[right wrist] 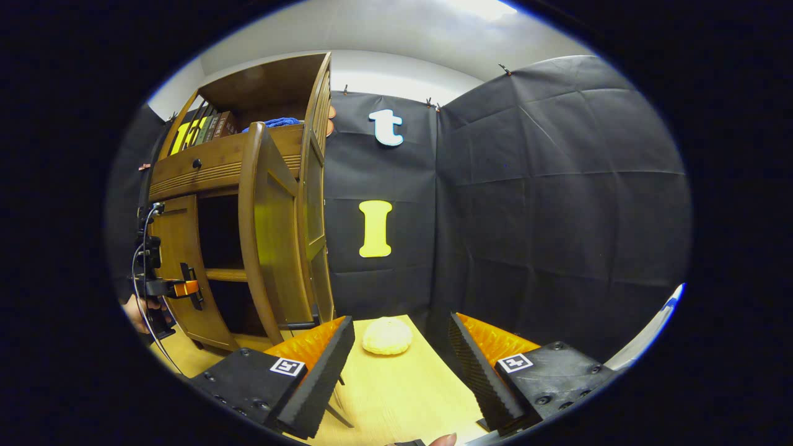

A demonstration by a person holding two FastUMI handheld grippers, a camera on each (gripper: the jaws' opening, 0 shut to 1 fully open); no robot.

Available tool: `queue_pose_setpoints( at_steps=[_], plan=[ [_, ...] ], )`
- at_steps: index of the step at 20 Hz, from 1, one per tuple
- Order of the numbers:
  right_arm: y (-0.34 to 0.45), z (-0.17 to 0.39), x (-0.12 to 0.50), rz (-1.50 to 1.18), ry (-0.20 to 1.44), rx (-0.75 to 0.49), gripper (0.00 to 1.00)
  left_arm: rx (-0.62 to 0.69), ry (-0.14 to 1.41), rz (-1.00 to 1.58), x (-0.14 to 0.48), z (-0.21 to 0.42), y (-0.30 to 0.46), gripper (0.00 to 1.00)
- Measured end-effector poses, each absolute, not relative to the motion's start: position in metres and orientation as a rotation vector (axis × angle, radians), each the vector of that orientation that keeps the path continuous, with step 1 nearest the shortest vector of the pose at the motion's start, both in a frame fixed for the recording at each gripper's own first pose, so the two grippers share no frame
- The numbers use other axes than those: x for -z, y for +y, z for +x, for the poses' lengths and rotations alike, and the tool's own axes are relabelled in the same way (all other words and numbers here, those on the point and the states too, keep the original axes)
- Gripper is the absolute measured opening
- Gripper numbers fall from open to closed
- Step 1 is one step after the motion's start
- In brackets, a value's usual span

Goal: Open the right door of the double-door shoe cabinet with the right hand, and open the left door with the left hand.

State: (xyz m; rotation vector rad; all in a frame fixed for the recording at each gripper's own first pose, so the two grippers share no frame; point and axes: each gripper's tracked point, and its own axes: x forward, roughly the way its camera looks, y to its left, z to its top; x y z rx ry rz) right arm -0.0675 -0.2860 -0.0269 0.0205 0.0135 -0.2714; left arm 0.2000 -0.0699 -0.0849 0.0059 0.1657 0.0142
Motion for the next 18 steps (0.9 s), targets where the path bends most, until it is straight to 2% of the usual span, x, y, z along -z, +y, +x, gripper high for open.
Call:
queue_pose_setpoints(
  at_steps=[6, 7, 14, 15, 18],
  plan=[
    [-0.282, -0.076, 0.024, 0.014, 0.014, 0.285, 0.96, 0.009, 0.159, 0.012, 0.085, 0.208, -0.075, 0.37],
    [-0.28, -0.077, 0.023, 0.01, 0.014, 0.285, 0.96, 0.013, 0.16, 0.009, 0.086, 0.207, -0.074, 0.34],
    [-0.248, -0.086, 0.01, -0.005, -0.022, 0.242, 0.97, 0.03, 0.164, -0.004, 0.086, 0.178, -0.067, 0.34],
    [-0.242, -0.088, 0.007, -0.013, -0.03, 0.232, 1.0, 0.033, 0.164, -0.006, 0.087, 0.169, -0.067, 0.34],
    [-0.221, -0.095, 0.001, -0.016, -0.046, 0.206, 0.97, 0.043, 0.164, -0.012, 0.085, 0.15, -0.061, 0.33]
  ],
)
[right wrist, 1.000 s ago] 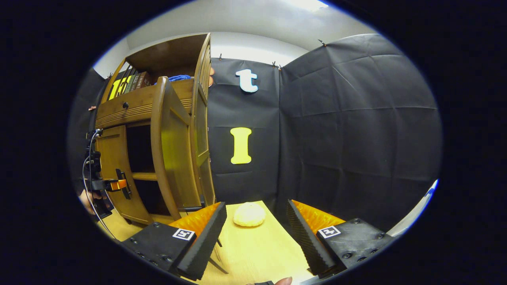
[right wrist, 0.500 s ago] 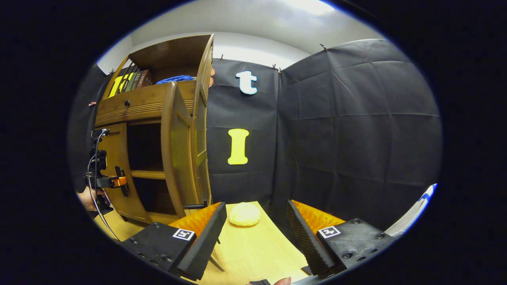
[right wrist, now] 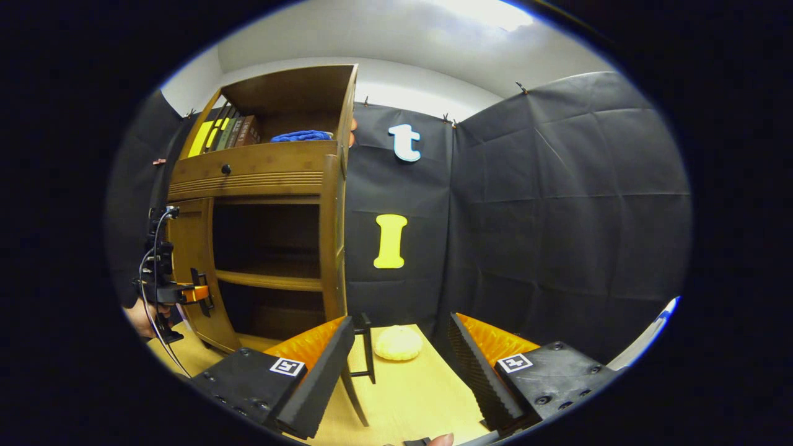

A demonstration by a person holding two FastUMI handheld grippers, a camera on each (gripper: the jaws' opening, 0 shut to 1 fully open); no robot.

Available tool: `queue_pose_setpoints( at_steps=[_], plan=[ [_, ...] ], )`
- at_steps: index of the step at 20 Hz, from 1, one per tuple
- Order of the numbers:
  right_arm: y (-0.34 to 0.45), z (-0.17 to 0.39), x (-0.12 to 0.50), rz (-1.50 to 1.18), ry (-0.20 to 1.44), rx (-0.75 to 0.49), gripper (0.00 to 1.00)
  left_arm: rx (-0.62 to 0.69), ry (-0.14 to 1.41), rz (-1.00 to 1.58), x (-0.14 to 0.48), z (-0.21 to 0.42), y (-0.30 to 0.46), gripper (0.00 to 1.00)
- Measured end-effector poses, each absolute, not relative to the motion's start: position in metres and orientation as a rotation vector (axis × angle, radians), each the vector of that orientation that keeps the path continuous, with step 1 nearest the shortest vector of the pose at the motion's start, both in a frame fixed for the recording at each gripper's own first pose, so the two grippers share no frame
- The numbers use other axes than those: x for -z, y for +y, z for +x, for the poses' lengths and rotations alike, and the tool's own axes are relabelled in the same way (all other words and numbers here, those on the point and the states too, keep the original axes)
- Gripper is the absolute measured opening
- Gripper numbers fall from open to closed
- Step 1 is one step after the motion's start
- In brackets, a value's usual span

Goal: Open the right door of the double-door shoe cabinet with the right hand, and open the left door with the left hand.

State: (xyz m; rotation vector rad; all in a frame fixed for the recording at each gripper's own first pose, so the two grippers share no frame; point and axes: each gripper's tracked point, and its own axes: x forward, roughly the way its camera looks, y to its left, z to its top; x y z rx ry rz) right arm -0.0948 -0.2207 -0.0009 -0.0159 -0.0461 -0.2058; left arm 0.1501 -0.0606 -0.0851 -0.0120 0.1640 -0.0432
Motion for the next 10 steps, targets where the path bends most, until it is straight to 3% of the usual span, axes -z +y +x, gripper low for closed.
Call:
queue_pose_setpoints(
  at_steps=[10],
  plan=[
    [-0.143, -0.09, 0.006, -0.027, -0.046, 0.096, 0.98, 0.074, 0.161, -0.004, 0.087, 0.086, -0.028, 0.33]
  ],
)
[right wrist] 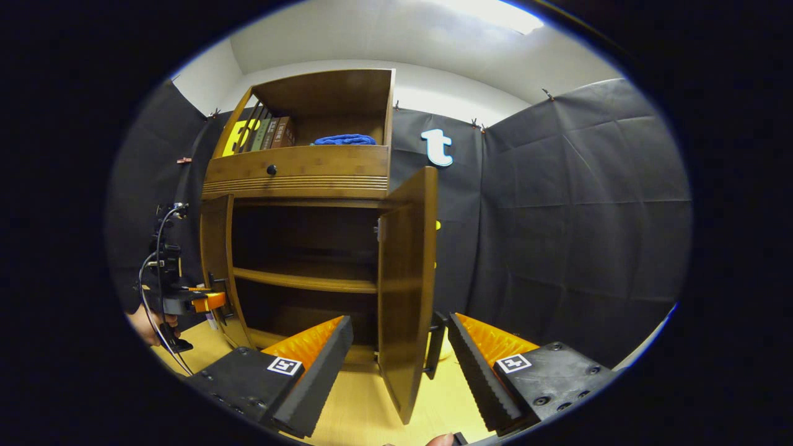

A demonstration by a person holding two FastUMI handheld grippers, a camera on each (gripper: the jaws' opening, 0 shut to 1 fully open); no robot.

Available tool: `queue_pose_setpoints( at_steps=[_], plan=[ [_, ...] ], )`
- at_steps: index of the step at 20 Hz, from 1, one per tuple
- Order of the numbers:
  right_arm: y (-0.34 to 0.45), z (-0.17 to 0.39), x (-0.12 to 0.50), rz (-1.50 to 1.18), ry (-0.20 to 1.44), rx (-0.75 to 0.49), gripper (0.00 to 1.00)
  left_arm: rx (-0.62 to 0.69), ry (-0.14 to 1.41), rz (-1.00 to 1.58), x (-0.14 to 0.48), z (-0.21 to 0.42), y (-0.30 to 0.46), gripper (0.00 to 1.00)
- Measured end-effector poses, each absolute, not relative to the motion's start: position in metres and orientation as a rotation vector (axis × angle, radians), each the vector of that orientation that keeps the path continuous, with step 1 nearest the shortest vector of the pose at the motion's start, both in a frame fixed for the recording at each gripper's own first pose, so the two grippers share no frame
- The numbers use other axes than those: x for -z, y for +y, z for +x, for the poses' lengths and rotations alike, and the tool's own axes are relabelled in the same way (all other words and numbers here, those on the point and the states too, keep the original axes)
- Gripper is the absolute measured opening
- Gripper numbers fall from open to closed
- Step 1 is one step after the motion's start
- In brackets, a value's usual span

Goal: Open the right door of the double-door shoe cabinet with the right hand, and open the left door with the left hand.

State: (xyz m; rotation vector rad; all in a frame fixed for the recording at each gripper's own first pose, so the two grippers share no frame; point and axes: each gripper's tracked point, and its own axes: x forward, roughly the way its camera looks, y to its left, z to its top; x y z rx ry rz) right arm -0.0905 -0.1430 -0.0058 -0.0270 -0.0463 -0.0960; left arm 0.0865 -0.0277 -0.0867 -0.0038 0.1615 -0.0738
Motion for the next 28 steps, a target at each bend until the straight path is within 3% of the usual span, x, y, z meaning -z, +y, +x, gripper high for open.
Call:
queue_pose_setpoints(
  at_steps=[3, 5, 11, 28],
  plan=[
    [-0.126, -0.086, 0.006, -0.019, -0.054, 0.082, 1.0, 0.071, 0.16, -0.008, 0.088, 0.066, -0.012, 0.31],
    [-0.118, -0.082, 0.009, -0.012, -0.049, 0.075, 0.95, 0.068, 0.155, -0.006, 0.087, 0.054, 0.0, 0.31],
    [-0.099, -0.073, 0.019, 0.006, -0.021, 0.053, 1.0, 0.053, 0.151, -0.03, 0.089, 0.026, 0.032, 0.26],
    [-0.055, -0.055, 0.039, 0.01, 0.021, -0.024, 0.98, -0.016, 0.13, -0.034, 0.089, -0.011, 0.124, 0.12]
  ],
)
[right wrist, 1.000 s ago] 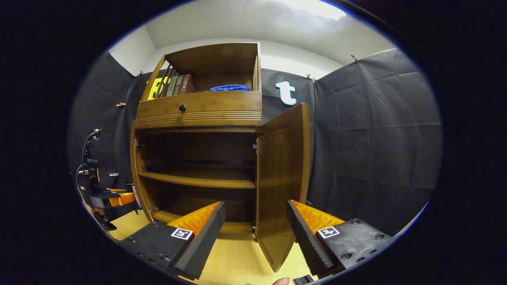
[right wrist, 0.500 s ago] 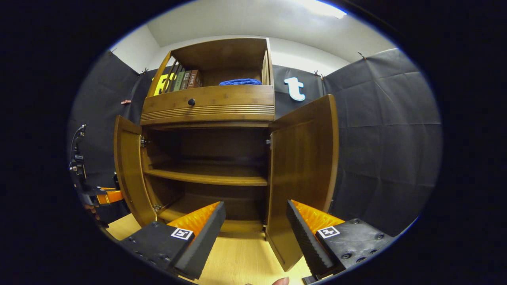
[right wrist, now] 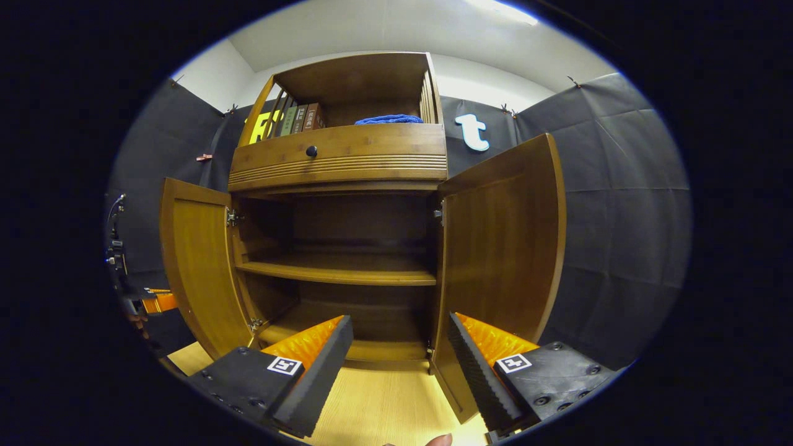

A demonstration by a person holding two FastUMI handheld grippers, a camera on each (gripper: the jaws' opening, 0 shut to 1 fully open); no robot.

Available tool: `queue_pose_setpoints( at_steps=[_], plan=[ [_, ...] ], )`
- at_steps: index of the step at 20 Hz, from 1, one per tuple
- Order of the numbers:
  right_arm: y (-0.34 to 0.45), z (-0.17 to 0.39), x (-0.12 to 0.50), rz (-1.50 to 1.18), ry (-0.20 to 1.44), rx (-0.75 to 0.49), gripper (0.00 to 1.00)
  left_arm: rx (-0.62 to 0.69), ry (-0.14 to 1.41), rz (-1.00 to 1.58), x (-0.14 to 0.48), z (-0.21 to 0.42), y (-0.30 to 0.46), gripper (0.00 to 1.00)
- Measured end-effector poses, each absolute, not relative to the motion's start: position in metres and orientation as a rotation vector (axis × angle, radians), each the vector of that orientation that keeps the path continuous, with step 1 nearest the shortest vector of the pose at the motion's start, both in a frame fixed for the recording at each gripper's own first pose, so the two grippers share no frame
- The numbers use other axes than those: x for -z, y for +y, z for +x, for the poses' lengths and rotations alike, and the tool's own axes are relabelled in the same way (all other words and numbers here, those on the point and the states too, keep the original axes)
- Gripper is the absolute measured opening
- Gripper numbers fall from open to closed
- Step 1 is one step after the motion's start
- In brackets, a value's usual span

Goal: Open the right door of the double-door shoe cabinet with the right hand, and open the left door with the left hand.

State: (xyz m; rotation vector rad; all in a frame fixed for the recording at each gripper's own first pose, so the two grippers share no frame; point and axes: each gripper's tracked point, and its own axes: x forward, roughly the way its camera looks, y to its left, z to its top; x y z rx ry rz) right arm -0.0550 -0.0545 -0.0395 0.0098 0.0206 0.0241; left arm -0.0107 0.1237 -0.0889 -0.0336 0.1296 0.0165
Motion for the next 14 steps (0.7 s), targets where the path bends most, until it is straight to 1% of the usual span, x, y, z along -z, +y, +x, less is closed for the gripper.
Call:
queue_pose_setpoints(
  at_steps=[3, 4, 7, 9, 10, 11, 14],
  plan=[
    [-0.051, -0.052, 0.042, 0.008, 0.025, -0.027, 0.98, -0.015, 0.137, -0.056, 0.089, -0.011, 0.139, 0.1],
    [-0.051, -0.051, 0.043, 0.009, 0.027, -0.028, 1.0, -0.014, 0.137, -0.059, 0.088, -0.011, 0.144, 0.11],
    [-0.049, -0.051, 0.044, 0.013, 0.032, -0.03, 0.98, -0.007, 0.139, -0.058, 0.089, -0.011, 0.157, 0.1],
    [-0.049, -0.049, 0.044, 0.01, 0.033, -0.031, 0.98, 0.01, 0.137, -0.069, 0.089, -0.011, 0.165, 0.1],
    [-0.048, -0.047, 0.045, 0.009, 0.037, -0.032, 0.95, 0.02, 0.135, -0.077, 0.089, -0.01, 0.17, 0.1],
    [-0.048, -0.047, 0.045, 0.011, 0.038, -0.032, 0.98, 0.037, 0.134, -0.084, 0.09, -0.011, 0.173, 0.1],
    [-0.045, -0.046, 0.042, 0.015, 0.036, -0.036, 0.98, 0.092, 0.13, -0.084, 0.088, -0.01, 0.173, 0.1]
  ],
)
